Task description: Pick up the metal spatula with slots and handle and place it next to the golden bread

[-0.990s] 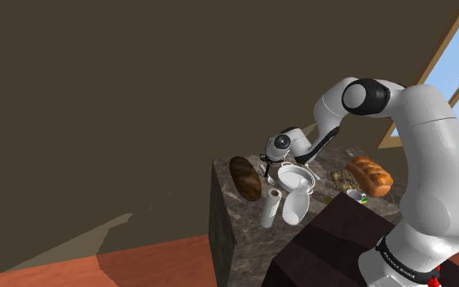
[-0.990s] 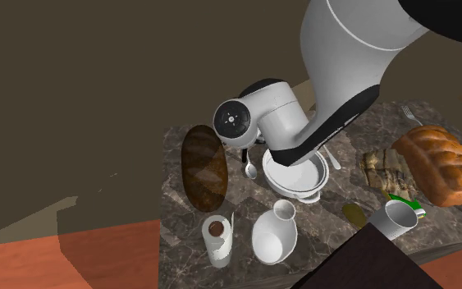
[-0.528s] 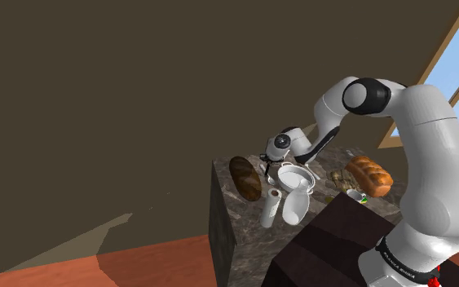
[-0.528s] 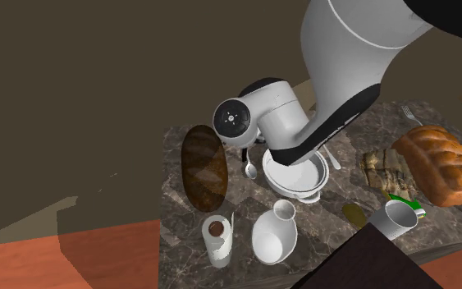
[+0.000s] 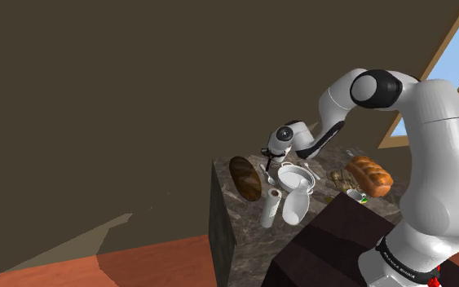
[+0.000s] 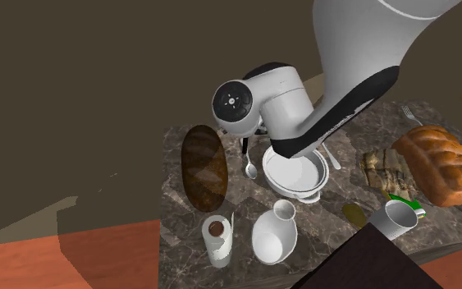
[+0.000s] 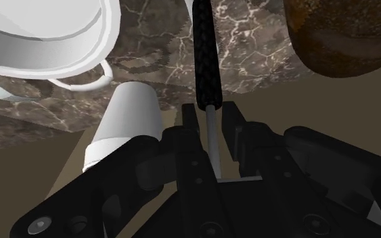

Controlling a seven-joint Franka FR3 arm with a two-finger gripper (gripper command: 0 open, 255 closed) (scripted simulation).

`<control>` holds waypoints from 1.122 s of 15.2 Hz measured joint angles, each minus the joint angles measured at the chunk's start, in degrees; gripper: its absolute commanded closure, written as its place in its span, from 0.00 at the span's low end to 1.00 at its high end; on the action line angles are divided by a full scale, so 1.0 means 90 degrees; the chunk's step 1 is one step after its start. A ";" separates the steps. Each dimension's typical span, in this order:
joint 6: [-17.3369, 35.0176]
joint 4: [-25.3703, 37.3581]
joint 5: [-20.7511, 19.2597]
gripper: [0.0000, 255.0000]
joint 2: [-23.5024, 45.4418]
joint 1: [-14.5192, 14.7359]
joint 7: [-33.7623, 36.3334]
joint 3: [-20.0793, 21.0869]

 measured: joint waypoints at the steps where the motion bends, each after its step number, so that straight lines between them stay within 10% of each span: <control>1: 0.0006 -0.0064 0.0064 1.00 -0.0088 -0.0009 -0.0060 0.0008; 17: 0.0032 -0.0800 0.1479 1.00 -0.1342 -0.0241 -0.1477 0.0251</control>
